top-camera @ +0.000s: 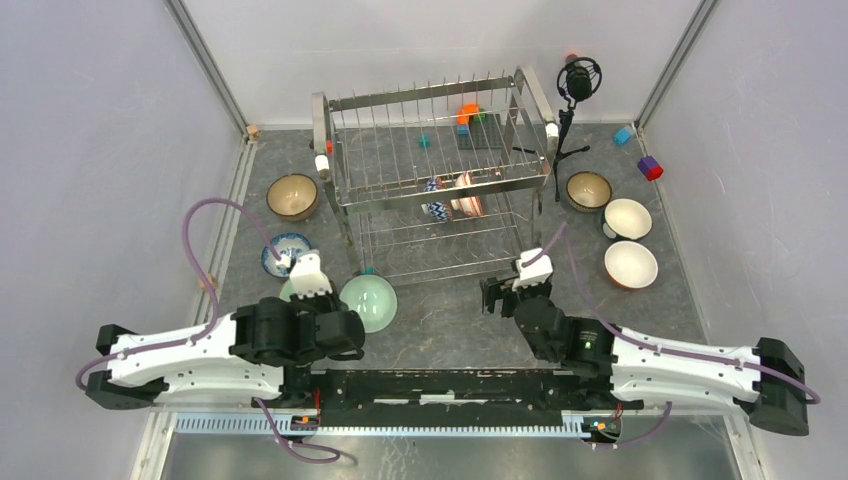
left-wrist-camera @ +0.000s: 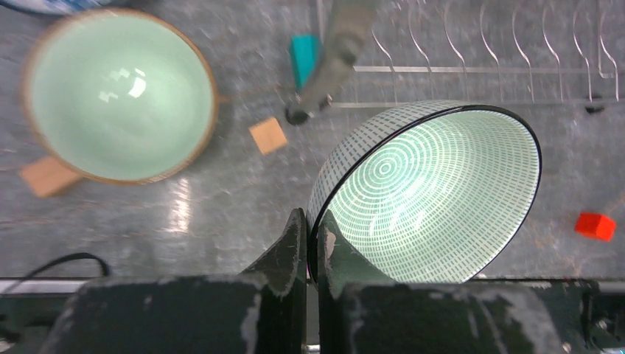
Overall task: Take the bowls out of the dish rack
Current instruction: Place the bowl with the bowl.
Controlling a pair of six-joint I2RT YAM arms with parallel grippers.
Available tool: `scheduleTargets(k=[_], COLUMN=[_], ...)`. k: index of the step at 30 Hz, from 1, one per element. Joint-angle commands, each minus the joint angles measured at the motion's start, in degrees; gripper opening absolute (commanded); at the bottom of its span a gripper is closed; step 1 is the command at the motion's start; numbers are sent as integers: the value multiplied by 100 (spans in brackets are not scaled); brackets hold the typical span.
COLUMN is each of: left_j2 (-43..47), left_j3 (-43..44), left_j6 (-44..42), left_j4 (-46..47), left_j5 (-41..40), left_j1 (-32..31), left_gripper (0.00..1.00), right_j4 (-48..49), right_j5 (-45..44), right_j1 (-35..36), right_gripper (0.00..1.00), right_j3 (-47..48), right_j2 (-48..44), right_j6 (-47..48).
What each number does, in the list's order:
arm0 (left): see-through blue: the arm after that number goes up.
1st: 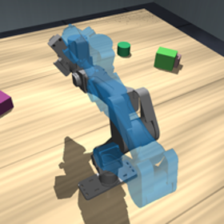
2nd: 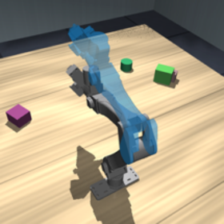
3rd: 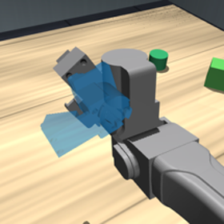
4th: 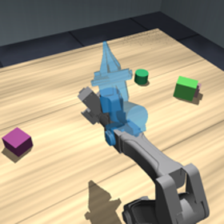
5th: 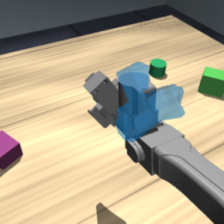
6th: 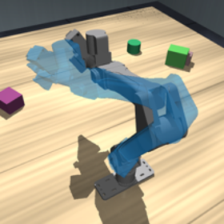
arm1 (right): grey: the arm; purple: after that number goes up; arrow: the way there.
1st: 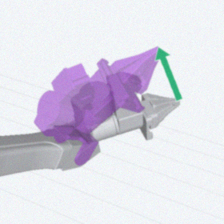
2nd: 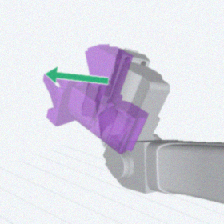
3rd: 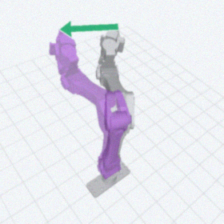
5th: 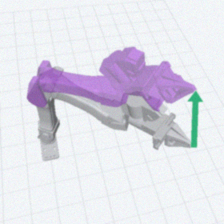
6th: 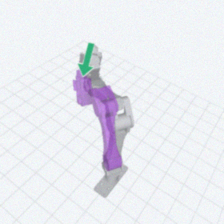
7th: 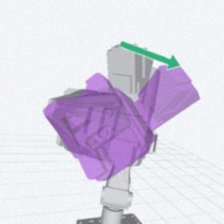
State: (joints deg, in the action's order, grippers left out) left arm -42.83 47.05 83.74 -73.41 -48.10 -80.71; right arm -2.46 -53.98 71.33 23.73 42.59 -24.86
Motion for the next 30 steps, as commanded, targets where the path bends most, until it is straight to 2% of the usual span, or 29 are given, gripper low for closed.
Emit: scheduleTargets(k=[1,3,7,11,14,17,20,24,27,30], left_j2=[-325,-576,-605,-332,-327,-529,-636,-644,-598,-811], left_j3=[771,882,829,947,1157,1441,1639,1648,1350,1049], left_j6=[44,-386,-1834,-2397,-2719,-2662,-2206,-952,-651,-840], left_j4=[-1343,-1391,-658,-472,-385,-689,-1177,-2077,-2032,-1704], left_j5=[-1062,-1069,-665,-571,-452,-487,-712,-1099,-1235,-1209], left_j1=[251,667,1864,2348,2371,2377,2375,2375,2408,2674], left_gripper=[2,2,2,2,2,2,2,2,2,2], right_j4=[867,1034,1200,1331,1403,1504,1520,1554,1628,1669], right_j5=[742,890,1101,1261,1341,1389,1420,1469,1553,1692], right_j1=[-23,-23,-19,-20,-23,-23,-23,-23,-22,-23], right_gripper=[89,89,89,89,89,89,89,89,89,89], right_j3=[-297,-396,-570,-778,-858,-927,-962,-1027,-1135,-1216], right_j2=[229,285,261,238,250,245,255,226,172,128], right_j6=[89,61,-15,-100,-123,-100,-102,-149,-231,-328])
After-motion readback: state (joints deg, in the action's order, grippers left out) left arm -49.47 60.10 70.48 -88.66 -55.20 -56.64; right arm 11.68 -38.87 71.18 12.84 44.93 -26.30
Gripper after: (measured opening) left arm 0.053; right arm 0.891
